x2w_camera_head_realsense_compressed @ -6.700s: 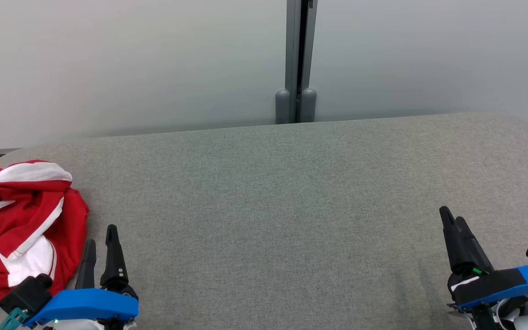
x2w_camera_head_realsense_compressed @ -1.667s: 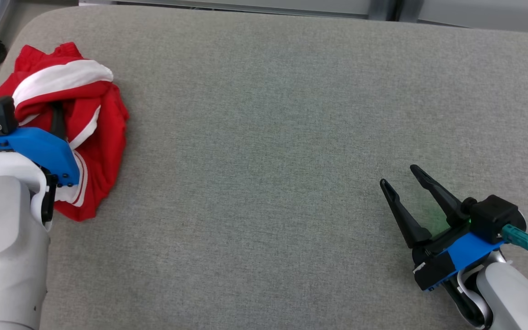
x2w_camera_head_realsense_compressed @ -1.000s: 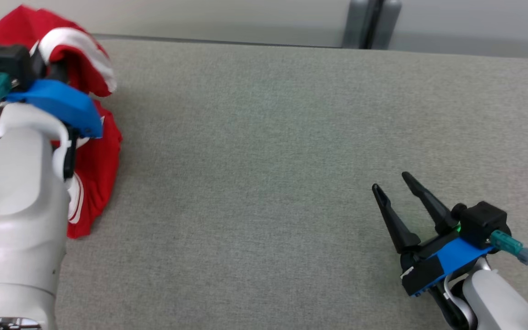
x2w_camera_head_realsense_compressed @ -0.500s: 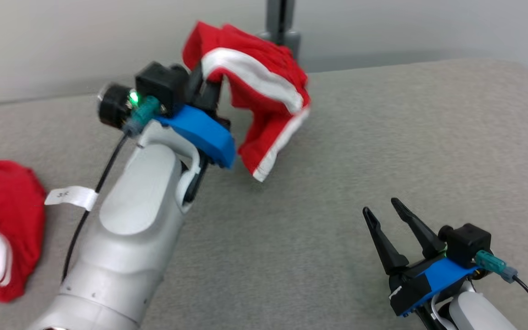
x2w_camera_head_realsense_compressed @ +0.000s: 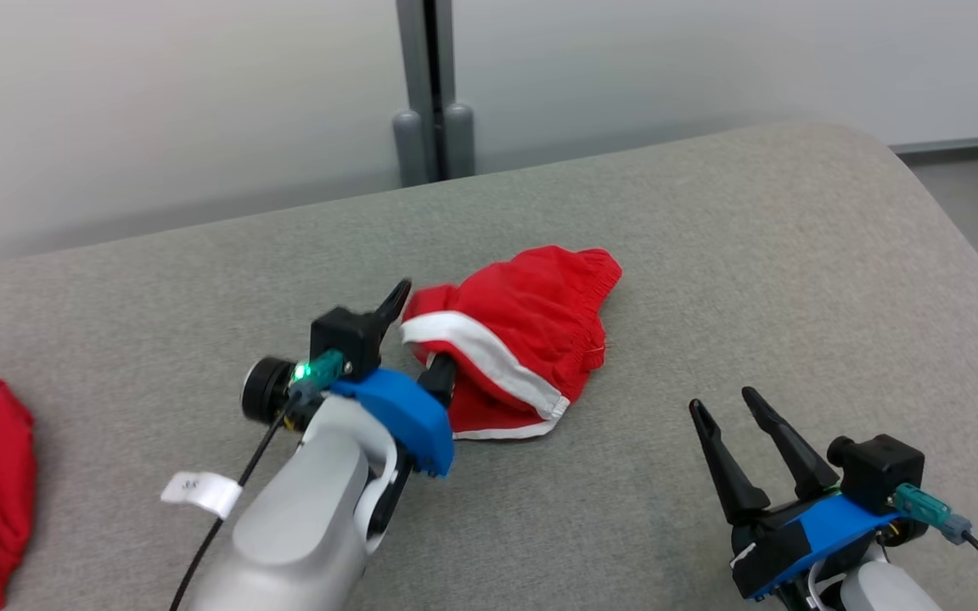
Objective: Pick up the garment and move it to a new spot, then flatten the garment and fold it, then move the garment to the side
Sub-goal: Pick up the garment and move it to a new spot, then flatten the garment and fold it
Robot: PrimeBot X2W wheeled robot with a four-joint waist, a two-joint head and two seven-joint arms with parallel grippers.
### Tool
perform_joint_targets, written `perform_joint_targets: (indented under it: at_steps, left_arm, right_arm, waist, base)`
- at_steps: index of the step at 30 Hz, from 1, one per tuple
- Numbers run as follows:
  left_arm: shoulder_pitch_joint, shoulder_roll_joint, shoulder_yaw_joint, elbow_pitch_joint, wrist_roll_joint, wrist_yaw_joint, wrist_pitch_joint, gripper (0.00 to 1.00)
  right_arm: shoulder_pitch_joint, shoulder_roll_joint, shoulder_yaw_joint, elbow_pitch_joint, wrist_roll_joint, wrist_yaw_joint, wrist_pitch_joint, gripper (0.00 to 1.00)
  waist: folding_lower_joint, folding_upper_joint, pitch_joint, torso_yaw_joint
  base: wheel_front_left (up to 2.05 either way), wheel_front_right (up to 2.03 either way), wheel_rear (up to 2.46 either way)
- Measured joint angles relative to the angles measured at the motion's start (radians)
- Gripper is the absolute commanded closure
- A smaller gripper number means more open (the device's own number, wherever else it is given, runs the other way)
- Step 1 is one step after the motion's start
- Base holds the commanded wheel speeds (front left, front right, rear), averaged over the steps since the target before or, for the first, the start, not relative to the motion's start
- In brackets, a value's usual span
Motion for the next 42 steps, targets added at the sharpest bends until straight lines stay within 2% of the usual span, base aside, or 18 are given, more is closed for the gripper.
perform_joint_targets:
  at_steps: [5, 7, 11, 16, 21, 27, 35, 42]
  left_arm:
    - [0.126, 0.032, 0.046, -0.005, 0.031, 0.026, 0.000, 0.00]
    - [0.187, 0.043, 0.072, -0.005, 0.026, 0.019, 0.000, 0.00]
    - [0.320, 0.075, 0.171, -0.061, 0.018, 0.032, 0.000, 0.00]
    - [0.446, 0.108, 0.328, -0.207, 0.059, 0.081, -0.001, 0.00]
    - [0.539, 0.092, 0.442, -0.342, 0.143, 0.087, -0.001, 0.00]
    - [0.642, 0.036, 0.536, -0.446, 0.235, 0.087, -0.001, 0.00]
    - [0.672, 0.006, 0.575, -0.455, 0.275, 0.056, -0.001, 0.00]
    - [0.649, 0.003, 0.554, -0.444, 0.279, 0.040, -0.001, 0.00]
  right_arm:
    - [0.017, 0.023, -0.033, -0.001, -0.002, 0.000, 0.000, 0.00]
    - [0.028, 0.032, -0.036, 0.001, -0.004, 0.000, 0.000, 0.00]
    - [0.044, 0.049, -0.082, 0.003, -0.011, 0.000, 0.000, 0.00]
    - [0.053, 0.060, -0.089, 0.003, -0.021, 0.000, 0.000, 0.00]
    - [0.071, 0.058, -0.111, 0.005, -0.040, 0.000, 0.000, 0.00]
    - [0.094, 0.061, -0.114, 0.015, -0.058, 0.000, 0.000, 0.00]
    - [0.095, 0.061, -0.085, 0.021, -0.064, 0.000, 0.000, 0.00]
    - [0.086, 0.039, -0.001, 0.058, -0.034, 0.000, 0.000, 0.00]
  waist:
    - [0.0000, 0.0000, -0.030, 0.047]
    - [0.0000, 0.0000, -0.043, 0.068]
    - [0.0000, 0.0000, -0.076, 0.106]
    - [0.0000, 0.0000, -0.092, 0.125]
    - [0.0000, 0.0000, -0.107, 0.140]
    - [0.0000, 0.0000, -0.121, 0.134]
    - [0.0000, 0.0000, -0.120, 0.130]
    - [0.0001, 0.0000, -0.101, 0.171]
  base:
    - [0.00, 0.00, 0.00]
    - [0.00, 0.00, 0.00]
    - [0.00, 0.00, 0.00]
    - [0.00, 0.00, 0.00]
    - [0.00, 0.00, 0.00]
    - [0.00, 0.00, 0.00]
    - [0.00, 0.00, 0.00]
    - [0.00, 0.00, 0.00]
